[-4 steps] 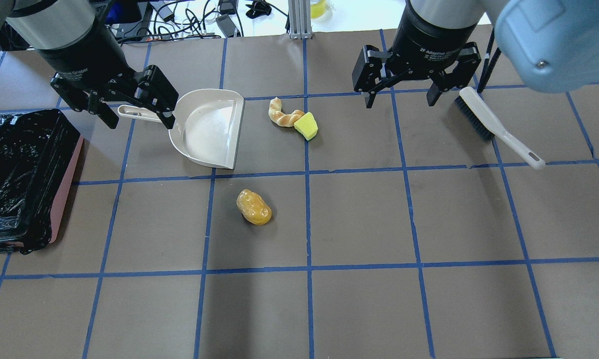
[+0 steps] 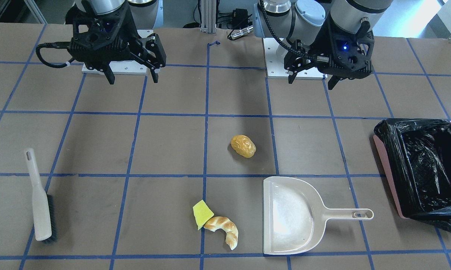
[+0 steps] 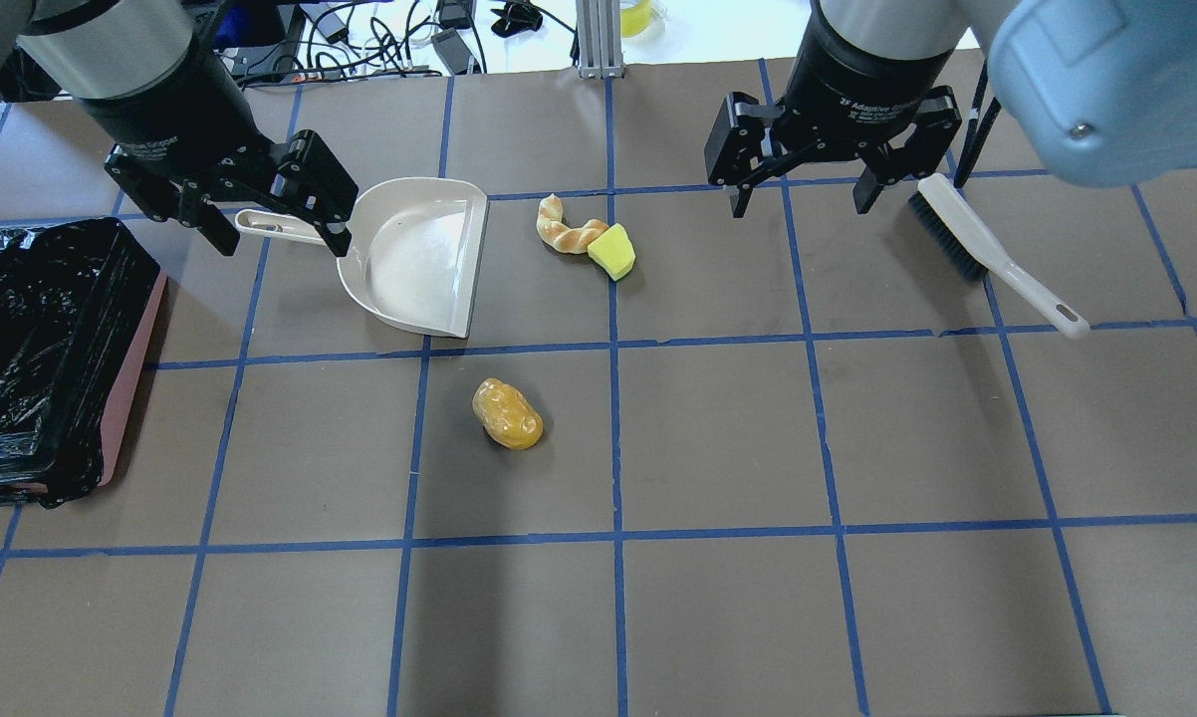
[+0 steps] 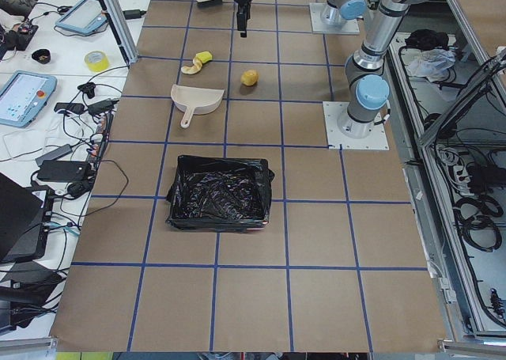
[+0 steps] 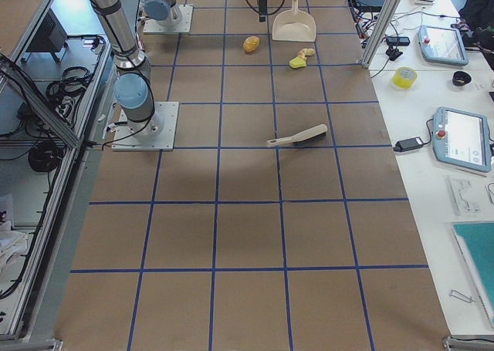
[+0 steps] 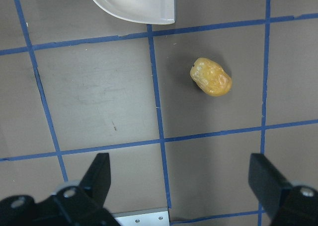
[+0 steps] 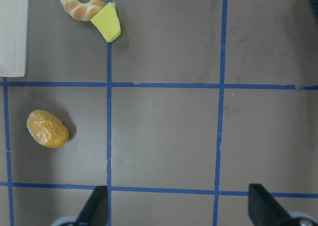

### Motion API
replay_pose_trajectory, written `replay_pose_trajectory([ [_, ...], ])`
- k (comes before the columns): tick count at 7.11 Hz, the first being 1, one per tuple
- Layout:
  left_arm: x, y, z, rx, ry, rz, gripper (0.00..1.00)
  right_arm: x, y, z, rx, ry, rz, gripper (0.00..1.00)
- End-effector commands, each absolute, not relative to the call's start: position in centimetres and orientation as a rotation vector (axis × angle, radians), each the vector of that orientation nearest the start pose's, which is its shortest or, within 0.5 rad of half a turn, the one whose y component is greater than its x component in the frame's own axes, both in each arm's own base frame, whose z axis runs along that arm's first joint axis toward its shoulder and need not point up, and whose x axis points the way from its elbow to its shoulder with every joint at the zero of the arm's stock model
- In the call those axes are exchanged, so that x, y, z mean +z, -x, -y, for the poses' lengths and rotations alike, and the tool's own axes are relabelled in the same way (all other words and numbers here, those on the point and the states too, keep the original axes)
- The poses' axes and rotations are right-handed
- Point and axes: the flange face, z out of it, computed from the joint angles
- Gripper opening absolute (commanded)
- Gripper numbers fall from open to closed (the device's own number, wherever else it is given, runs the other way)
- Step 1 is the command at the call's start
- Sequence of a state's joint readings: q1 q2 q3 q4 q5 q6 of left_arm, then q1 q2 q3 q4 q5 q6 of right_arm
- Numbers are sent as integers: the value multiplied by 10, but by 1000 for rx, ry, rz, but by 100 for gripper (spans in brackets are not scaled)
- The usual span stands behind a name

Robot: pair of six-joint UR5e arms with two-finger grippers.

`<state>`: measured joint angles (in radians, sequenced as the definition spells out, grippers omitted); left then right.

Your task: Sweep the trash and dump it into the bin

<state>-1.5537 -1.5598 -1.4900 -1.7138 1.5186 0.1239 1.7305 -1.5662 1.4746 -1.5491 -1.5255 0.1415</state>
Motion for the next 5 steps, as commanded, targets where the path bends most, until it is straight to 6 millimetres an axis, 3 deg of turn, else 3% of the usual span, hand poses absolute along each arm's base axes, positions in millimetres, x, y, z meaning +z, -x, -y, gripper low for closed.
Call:
replay_pose_trajectory([
  [1, 510, 126, 492, 84, -159, -3191, 100, 533, -212, 468, -74, 21, -3096, 100],
  [3, 509, 116, 495, 86, -138, -3193, 100, 515, -207, 479, -21, 15, -3124, 100],
  [4, 508, 107, 501, 66, -75, -3196, 100, 502, -181, 498, -1, 86, -3204, 100],
  [5, 515, 99, 504, 2, 106, -3191, 100, 470, -149, 532, 78, 211, -3203, 100],
])
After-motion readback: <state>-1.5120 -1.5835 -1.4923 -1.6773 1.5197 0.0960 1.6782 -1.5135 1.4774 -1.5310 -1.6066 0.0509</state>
